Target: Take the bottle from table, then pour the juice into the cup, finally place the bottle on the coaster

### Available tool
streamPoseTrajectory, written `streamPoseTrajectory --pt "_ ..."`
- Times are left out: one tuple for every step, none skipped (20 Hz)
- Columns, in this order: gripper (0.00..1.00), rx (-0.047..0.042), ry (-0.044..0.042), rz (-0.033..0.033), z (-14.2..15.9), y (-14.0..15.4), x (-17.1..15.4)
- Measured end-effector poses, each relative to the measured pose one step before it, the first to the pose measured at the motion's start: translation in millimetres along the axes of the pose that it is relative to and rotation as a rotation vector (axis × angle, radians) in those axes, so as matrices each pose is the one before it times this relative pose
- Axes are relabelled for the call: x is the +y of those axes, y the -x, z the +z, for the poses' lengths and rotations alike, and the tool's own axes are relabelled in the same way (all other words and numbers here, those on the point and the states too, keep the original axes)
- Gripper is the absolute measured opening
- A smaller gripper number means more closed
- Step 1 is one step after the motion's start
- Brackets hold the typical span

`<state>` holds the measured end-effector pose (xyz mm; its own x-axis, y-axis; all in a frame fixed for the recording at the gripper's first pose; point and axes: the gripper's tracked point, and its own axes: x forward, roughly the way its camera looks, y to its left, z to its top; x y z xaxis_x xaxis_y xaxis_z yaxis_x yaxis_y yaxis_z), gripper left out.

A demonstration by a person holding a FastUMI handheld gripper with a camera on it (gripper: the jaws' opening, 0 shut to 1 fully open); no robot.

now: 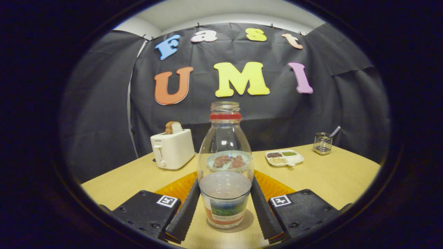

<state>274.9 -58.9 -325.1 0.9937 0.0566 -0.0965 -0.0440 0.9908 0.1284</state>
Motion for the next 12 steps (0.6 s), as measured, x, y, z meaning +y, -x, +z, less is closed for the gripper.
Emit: streamPoseTrajectory --pt "0.83 0.01684 0.02449 -0.00820 -7.68 -2.62 -3.12" --pt "0.84 0.01614 0.01989 -0.00441 -6.15 -1.42 -2.81" --pt "0.84 0.00848 0.00496 0.00743 -3.95 -1.20 1.55" --pt "0.85 0.00390 -0.00710 0.00248 -3.35 -0.17 0.08" --pt "0.85 0.00695 -0.01271 0.00812 -2.68 -0.03 1.93" --pt "0.93 0.00070 0.00321 0.00589 -0.70 1.05 2.70" --pt "1.00 0.00268 0.00651 -0.01045 0.93 3.17 -1.21" --pt "1.00 -0.00257 0.01353 -0.02512 1.54 4.13 -6.25" --pt "1.00 -0.00532 0.00549 -0.01935 3.34 5.56 -4.74" --pt "1.00 -0.00423 0.00256 -0.00454 3.95 5.23 -1.42" --pt "1.00 -0.00434 -0.00104 0.00341 4.79 6.48 1.72" --pt "1.00 -0.00428 -0.00144 0.00696 6.24 6.60 2.16"
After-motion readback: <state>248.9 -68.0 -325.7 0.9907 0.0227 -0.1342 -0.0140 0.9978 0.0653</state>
